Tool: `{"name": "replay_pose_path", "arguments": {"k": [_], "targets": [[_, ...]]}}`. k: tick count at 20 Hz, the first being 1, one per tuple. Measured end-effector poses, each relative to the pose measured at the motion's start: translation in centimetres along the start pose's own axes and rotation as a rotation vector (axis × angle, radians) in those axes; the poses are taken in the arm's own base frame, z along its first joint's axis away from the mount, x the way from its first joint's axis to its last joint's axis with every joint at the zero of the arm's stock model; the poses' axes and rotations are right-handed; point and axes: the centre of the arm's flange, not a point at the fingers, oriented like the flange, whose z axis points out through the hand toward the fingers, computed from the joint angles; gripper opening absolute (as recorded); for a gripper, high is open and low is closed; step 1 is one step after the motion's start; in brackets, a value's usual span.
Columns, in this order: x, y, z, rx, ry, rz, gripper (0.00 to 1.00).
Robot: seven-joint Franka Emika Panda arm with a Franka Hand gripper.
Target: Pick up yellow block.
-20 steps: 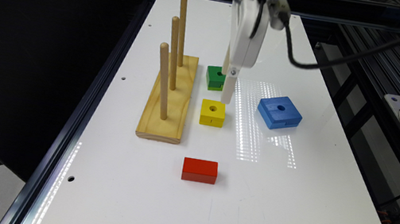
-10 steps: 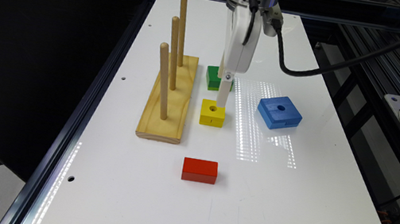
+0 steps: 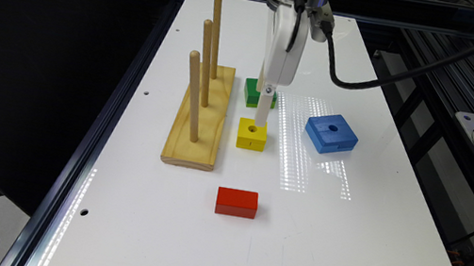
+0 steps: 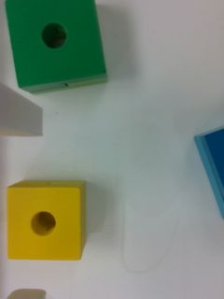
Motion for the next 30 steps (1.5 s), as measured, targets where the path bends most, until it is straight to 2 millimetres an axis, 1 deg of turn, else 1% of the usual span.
{"name": "replay_pose_path", "arguments": {"k": [3,7,9,20,22,23,24,25,26,30], "targets": [[0.0,0.1,0.4,-0.005,-0.005,0.000,1.00],[-0.1,0.2,2.2,-0.008,-0.011,0.002,1.00],[-0.1,0.1,2.8,-0.007,-0.012,0.001,1.00],[0.0,-0.3,2.9,-0.003,-0.011,-0.003,1.00],[-0.1,-0.2,3.7,-0.010,-0.018,-0.002,1.00],[-0.2,-0.1,4.5,-0.011,-0.021,-0.002,1.00],[-0.3,0.0,5.5,-0.010,-0.023,-0.001,1.00],[-0.4,0.2,7.0,-0.008,-0.024,0.000,1.00],[-0.2,-0.1,6.9,-0.001,-0.016,-0.002,1.00],[-0.1,-0.3,7.0,0.001,-0.015,-0.002,1.00]]}}
